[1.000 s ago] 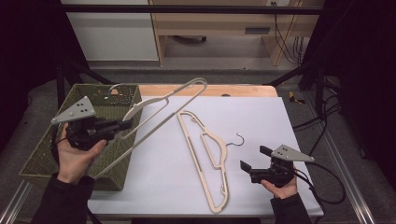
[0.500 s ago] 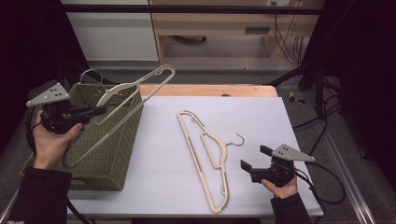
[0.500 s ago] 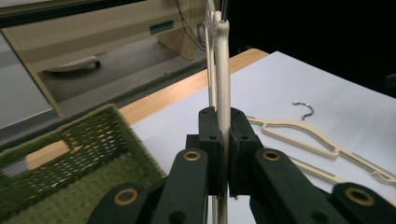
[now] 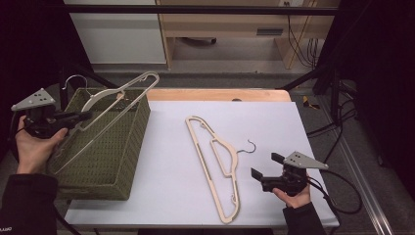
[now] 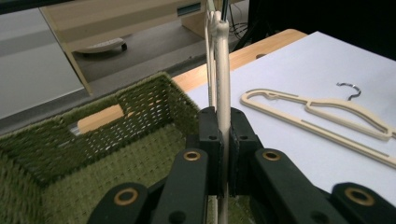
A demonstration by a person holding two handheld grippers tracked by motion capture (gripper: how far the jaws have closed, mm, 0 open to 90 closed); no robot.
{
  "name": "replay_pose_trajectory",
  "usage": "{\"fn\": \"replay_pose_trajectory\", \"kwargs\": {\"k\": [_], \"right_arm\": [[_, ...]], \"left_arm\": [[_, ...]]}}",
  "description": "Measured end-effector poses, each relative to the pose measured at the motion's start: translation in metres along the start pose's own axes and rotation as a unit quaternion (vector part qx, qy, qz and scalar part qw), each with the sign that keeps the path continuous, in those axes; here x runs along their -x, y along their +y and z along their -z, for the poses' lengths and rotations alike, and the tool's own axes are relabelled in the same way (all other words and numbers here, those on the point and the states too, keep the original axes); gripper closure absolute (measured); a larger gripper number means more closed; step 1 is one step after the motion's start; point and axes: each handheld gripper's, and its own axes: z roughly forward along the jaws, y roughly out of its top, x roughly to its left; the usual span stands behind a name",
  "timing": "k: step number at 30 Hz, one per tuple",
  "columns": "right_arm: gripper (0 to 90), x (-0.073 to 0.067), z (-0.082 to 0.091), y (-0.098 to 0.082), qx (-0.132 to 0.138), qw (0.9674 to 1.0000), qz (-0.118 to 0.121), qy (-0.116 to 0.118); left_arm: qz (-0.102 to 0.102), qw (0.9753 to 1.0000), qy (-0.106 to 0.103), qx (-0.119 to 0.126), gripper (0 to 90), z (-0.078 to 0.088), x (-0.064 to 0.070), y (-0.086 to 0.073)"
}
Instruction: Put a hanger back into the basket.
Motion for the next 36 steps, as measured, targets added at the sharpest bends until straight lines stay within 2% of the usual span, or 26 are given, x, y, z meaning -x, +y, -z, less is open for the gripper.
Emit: {"fn": "replay_pose_trajectory", "kwargs": {"k": [4, 12, 18, 25, 27, 36], "right_arm": [[4.8, 0.0, 0.0, 0.0, 0.0, 1.0, 0.0, 0.0], [4.8, -0.001, -0.002, -0.001, -0.002, 1.0, -0.004, 0.001], [4.8, -0.001, -0.002, -0.001, -0.002, 1.0, -0.004, 0.001], [4.9, 0.0, -0.002, -0.001, -0.005, 1.0, 0.002, 0.002], [4.9, -0.001, -0.003, -0.001, -0.005, 1.0, -0.003, 0.003], [5.0, -0.002, -0.003, -0.002, -0.005, 1.0, -0.003, 0.002]], "left_arm": [[-0.006, 0.9999, 0.01, -0.013, 86.1, 0.001, -0.009, -0.009], [0.008, 0.9995, 0.025, -0.017, 86.1, 0.0, -0.027, -0.026], [0.015, 0.9988, 0.029, -0.035, 86.1, -0.004, -0.038, -0.04], [0.031, 0.9964, 0.034, -0.071, 86.1, -0.015, -0.042, -0.057], [0.047, 0.9953, 0.032, -0.078, 86.0, -0.022, -0.044, -0.068], [0.063, 0.9927, 0.034, -0.097, 85.7, -0.037, -0.041, -0.083]]}}
